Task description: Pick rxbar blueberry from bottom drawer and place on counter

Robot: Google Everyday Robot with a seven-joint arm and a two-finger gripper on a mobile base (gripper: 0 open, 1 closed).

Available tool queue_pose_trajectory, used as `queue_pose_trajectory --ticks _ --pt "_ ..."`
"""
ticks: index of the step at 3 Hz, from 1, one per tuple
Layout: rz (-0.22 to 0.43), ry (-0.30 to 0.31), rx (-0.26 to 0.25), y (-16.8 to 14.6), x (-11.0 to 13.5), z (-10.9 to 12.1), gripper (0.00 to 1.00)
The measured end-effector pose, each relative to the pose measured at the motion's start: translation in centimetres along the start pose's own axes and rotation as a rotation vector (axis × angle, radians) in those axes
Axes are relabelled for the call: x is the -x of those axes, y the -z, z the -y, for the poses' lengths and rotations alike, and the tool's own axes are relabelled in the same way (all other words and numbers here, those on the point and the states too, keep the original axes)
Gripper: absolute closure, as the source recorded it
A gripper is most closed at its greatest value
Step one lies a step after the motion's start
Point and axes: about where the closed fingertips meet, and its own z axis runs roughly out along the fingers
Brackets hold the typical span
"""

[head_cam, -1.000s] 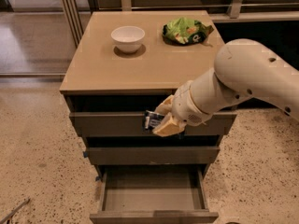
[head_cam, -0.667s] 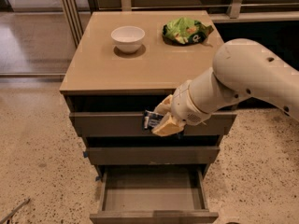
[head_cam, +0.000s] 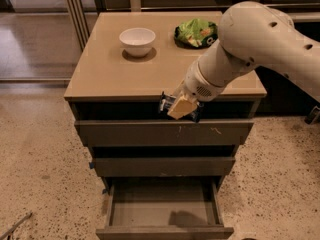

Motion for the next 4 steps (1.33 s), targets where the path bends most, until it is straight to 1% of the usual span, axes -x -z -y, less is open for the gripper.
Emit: queue_pose_trajectory --ticks 1,2,3,4 --pt "-0.016 -0.026 -0.055 0.5 0.8 5.3 1.00" --pt "-0.001 -0.049 -0.100 0.7 1.2 9.4 1.00" --pt "0.067 -0.098 -0.123 -0.6 0.5 12.5 1.00" --pt "0.107 -0.134 -0.124 -1.6 -0.1 13.7 1.00"
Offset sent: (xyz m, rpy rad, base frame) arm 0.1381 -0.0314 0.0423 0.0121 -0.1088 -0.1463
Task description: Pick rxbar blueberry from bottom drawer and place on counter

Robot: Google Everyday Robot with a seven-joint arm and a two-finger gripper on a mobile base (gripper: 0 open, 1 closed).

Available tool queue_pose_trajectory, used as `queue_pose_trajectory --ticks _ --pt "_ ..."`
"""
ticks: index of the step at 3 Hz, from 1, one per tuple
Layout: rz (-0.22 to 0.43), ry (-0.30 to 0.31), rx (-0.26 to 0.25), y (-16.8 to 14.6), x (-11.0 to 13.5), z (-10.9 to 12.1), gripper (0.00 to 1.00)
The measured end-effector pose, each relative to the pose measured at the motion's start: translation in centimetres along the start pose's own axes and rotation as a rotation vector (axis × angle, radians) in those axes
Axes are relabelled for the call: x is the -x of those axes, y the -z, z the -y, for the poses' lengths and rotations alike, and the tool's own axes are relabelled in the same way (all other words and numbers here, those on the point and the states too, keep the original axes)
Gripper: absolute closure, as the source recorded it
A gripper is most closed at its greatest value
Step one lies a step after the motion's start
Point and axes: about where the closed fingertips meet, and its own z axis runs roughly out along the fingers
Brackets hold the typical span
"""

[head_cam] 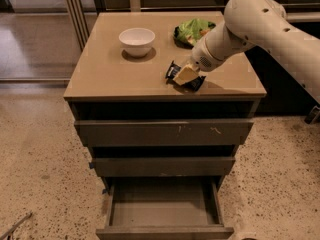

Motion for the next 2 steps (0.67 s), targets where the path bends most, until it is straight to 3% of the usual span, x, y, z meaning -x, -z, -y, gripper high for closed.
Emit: queue_pose_trajectory --ticks 1,2 --pt "0.035 -0.037 0.007 -1.02 -0.64 0.66 1.00" --pt "0.035 -0.037 0.007 -1.03 -0.64 0.66 0.73"
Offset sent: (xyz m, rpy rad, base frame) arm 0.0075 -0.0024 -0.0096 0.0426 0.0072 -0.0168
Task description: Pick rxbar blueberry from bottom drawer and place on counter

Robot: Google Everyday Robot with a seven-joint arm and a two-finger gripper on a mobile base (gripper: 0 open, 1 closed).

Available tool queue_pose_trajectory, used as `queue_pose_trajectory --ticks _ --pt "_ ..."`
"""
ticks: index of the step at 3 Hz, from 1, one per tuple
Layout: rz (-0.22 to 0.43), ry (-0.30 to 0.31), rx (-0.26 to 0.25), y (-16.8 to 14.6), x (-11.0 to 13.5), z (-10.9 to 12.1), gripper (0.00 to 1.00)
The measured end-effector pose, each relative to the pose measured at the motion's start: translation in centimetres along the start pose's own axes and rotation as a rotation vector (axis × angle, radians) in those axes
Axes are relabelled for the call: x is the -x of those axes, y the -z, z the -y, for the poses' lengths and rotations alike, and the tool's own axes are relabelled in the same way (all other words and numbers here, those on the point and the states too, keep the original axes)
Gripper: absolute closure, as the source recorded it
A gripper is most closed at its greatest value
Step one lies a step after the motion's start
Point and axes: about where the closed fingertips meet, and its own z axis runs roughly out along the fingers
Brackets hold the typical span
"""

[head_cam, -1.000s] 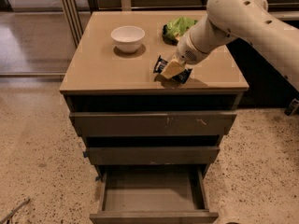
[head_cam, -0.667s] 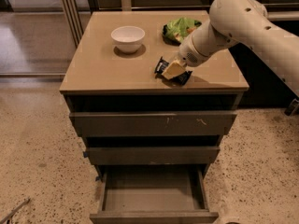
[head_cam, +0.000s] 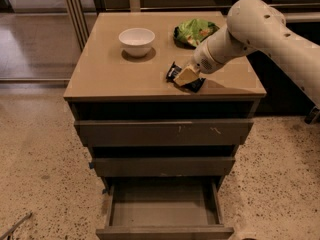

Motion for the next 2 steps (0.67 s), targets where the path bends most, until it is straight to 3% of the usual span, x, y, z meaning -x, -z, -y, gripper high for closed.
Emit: queue_pose_trajectory --ticks 2 --pt "0.001 0.000 0.005 -0.20 0.40 -0.01 0.27"
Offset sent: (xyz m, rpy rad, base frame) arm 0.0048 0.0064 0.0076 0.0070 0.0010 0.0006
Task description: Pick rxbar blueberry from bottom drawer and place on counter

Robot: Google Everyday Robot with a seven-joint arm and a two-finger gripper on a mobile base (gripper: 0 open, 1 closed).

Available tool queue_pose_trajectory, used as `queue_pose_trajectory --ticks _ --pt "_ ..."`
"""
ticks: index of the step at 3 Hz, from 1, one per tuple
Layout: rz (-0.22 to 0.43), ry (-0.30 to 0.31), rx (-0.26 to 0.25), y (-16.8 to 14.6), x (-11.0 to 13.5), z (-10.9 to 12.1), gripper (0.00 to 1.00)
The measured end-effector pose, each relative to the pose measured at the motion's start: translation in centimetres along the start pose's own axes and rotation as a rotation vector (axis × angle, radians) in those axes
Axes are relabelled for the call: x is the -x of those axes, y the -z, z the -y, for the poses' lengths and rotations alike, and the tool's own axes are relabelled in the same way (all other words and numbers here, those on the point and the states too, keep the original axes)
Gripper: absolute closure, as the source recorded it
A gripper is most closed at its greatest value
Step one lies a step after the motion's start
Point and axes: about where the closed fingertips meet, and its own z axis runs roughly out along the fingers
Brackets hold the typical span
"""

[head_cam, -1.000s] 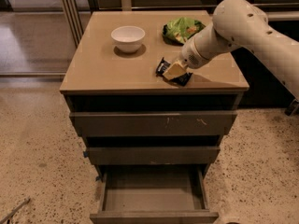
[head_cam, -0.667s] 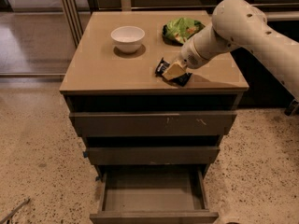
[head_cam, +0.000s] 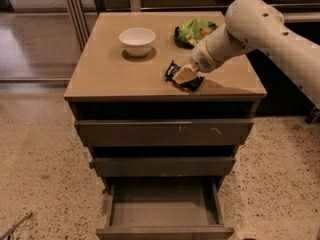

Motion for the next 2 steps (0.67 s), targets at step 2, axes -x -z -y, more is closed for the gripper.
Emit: queue_pose_trajectory --ticks 2 --pt "0.002 0.004 0.005 -0.10 0.96 0.23 0.00"
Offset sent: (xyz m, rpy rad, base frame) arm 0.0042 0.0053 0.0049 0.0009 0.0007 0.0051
